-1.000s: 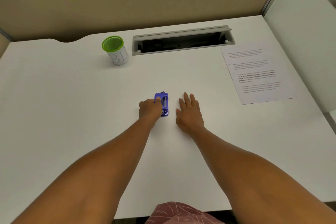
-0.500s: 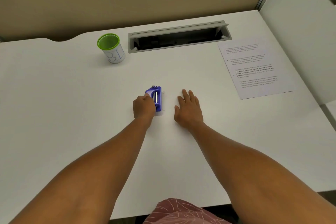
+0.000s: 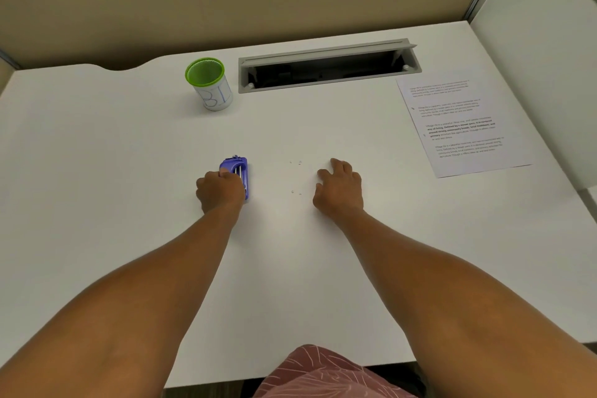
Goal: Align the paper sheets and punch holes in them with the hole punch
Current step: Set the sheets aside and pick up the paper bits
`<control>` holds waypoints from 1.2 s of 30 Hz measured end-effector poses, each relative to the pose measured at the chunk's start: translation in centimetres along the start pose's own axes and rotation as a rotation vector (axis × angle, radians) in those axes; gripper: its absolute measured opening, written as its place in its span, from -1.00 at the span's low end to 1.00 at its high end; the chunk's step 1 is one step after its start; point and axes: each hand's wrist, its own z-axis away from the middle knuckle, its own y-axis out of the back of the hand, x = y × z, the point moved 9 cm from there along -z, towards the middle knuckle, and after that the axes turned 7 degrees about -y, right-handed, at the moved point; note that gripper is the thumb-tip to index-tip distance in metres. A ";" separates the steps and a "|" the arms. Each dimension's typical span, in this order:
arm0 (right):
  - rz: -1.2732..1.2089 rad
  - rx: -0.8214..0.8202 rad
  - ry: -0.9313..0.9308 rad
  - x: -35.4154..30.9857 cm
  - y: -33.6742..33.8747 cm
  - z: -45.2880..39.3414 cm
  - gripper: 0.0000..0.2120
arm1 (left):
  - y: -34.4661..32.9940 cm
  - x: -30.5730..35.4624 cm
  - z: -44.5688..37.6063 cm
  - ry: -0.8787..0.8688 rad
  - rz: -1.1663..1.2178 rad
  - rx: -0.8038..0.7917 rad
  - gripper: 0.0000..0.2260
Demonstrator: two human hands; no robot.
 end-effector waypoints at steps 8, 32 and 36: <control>0.005 0.000 -0.027 -0.3 0.1 -0.1 -0.65 | 2.2 -2.4 -1.2 0.031 -0.057 0.032 -0.55; -0.246 -0.019 -0.210 -0.5 0.5 -2.7 -0.73 | 2.5 4.2 1.3 -0.518 -0.130 0.205 -0.83; -0.326 -0.016 -0.206 -1.1 0.5 -3.9 -0.77 | -1.5 5.2 2.9 -0.640 -0.008 -0.061 -0.94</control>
